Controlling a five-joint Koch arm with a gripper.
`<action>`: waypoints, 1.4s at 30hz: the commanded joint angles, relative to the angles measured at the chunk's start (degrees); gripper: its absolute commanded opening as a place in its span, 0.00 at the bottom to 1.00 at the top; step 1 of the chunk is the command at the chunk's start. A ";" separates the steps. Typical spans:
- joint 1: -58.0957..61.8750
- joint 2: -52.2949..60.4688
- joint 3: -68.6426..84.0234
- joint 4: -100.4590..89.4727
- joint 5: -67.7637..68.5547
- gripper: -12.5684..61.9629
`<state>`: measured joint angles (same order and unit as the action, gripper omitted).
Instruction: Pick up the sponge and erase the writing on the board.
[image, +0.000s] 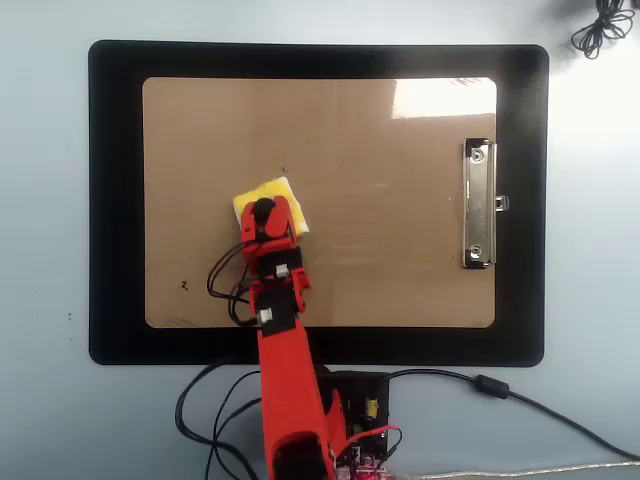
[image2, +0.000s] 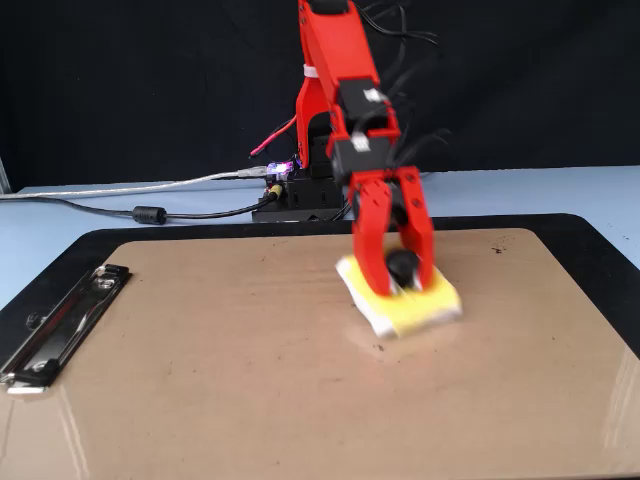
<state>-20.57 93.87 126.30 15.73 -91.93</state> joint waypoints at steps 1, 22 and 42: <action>0.00 8.26 4.75 1.58 -0.88 0.06; -6.77 12.13 -14.41 8.26 -0.88 0.06; -38.50 8.26 -3.52 5.36 -0.53 0.42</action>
<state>-58.97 100.55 123.22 25.05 -91.67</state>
